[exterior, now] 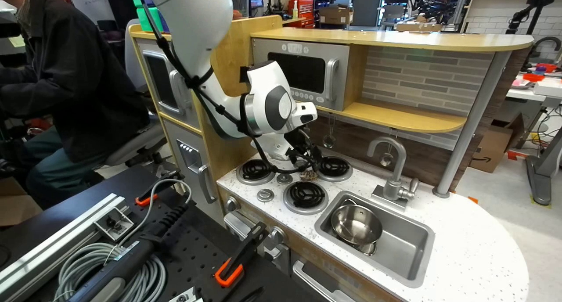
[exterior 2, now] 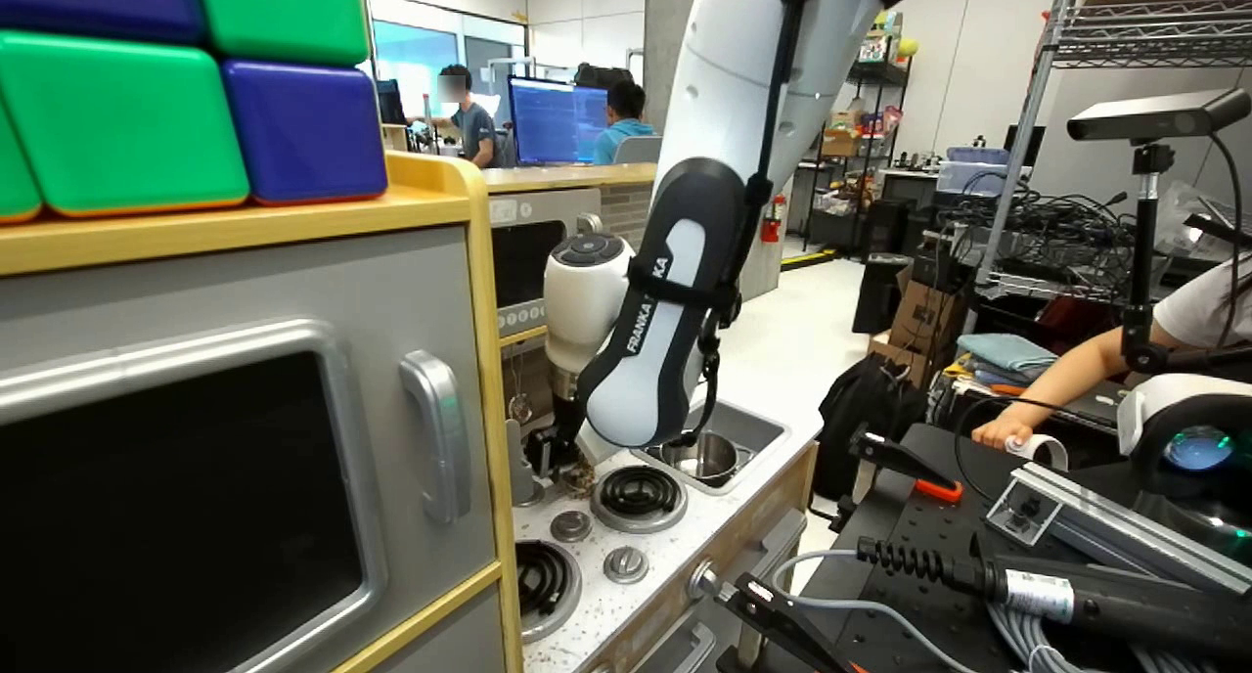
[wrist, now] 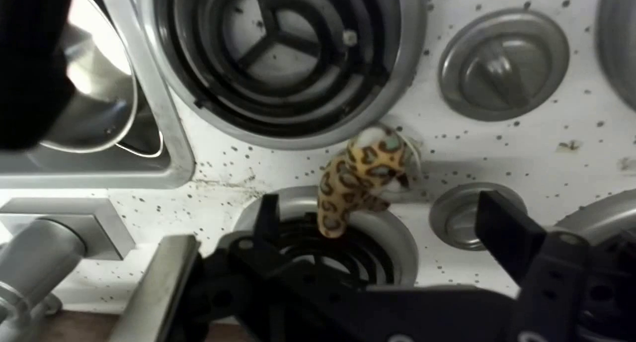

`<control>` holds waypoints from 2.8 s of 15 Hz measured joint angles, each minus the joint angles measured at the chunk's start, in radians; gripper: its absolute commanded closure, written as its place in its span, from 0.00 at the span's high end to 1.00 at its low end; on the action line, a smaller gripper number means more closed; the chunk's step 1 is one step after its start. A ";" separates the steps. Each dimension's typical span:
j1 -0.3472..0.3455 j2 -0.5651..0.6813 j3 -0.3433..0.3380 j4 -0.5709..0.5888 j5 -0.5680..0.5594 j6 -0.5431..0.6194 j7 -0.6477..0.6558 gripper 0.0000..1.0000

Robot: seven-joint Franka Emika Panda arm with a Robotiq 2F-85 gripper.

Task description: Put the object on the table into the silver pot

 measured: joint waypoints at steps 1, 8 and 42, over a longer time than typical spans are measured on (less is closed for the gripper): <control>0.016 0.040 -0.017 0.041 0.021 0.014 -0.004 1.00; 0.035 0.187 -0.044 0.215 0.139 0.015 -0.038 0.53; -0.378 -0.178 0.064 -0.115 0.279 -0.170 -0.216 0.35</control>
